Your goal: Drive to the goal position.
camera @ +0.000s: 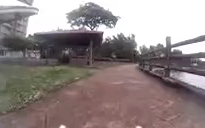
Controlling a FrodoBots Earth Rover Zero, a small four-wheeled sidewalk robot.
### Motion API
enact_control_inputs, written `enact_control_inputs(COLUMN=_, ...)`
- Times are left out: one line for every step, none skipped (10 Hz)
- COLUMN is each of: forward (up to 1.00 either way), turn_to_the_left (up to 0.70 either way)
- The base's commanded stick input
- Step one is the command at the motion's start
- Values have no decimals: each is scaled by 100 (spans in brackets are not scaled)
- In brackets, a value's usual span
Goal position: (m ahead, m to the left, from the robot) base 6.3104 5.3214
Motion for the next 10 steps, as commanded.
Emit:
enact_control_inputs(forward=100, turn_to_the_left=-30)
enact_control_inputs(forward=100, turn_to_the_left=-30)
enact_control_inputs(forward=100, turn_to_the_left=-30)
enact_control_inputs(forward=100, turn_to_the_left=-30)
enact_control_inputs(forward=100, turn_to_the_left=-30)
enact_control_inputs(forward=100, turn_to_the_left=-30)
enact_control_inputs(forward=100, turn_to_the_left=-30)
enact_control_inputs(forward=100, turn_to_the_left=-21)
enact_control_inputs(forward=100, turn_to_the_left=-7)
enact_control_inputs(forward=100, turn_to_the_left=8)
